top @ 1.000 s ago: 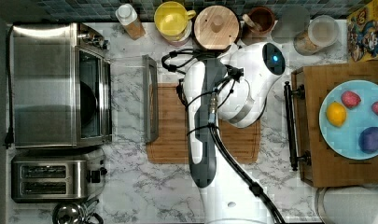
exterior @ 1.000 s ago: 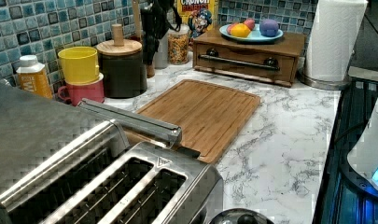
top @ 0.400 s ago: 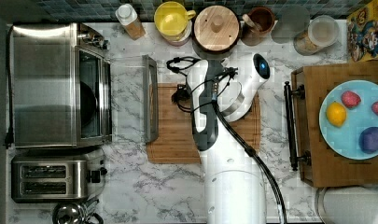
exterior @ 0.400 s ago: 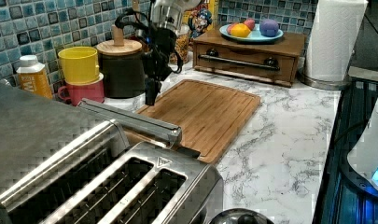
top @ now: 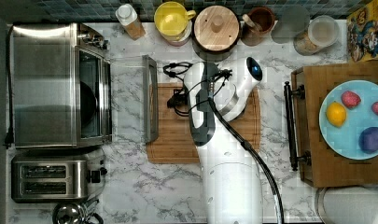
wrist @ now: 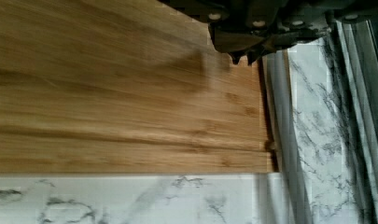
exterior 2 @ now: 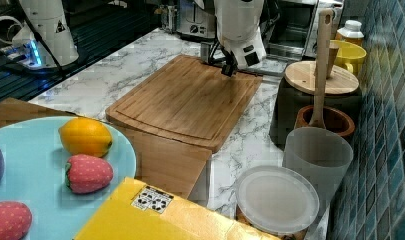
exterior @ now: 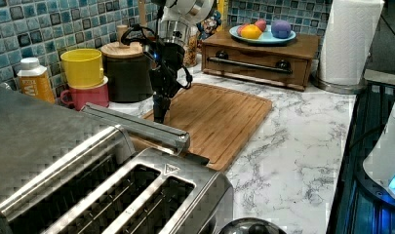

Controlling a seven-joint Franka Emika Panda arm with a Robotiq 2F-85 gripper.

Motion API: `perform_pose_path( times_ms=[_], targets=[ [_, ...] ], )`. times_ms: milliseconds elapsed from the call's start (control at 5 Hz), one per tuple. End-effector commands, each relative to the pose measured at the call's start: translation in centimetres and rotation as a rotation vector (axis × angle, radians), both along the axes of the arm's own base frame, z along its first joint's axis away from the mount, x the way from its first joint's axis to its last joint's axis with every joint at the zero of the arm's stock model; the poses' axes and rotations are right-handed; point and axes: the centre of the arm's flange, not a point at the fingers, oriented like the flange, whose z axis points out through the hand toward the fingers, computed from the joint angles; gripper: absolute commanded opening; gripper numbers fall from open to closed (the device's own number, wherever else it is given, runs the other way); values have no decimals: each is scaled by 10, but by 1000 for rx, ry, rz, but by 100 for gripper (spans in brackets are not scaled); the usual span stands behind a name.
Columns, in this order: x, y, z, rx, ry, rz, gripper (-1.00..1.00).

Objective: Close the oven.

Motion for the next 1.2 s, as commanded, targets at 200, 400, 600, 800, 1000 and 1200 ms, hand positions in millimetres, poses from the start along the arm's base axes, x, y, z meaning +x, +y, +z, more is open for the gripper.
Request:
perform_pose_path(
  times_ms=[200, 400, 600, 800, 1000, 1200],
  targets=[
    [32, 60, 79, 89, -182, 108, -100],
    [31, 91, 72, 84, -145, 155, -100],
    [27, 112, 63, 58, -125, 158, -100],
    [25, 122, 64, 41, -110, 135, -100],
    [19, 123, 61, -18, -109, 59, -100],
    [20, 125, 50, -22, -39, 16, -100]
  ],
)
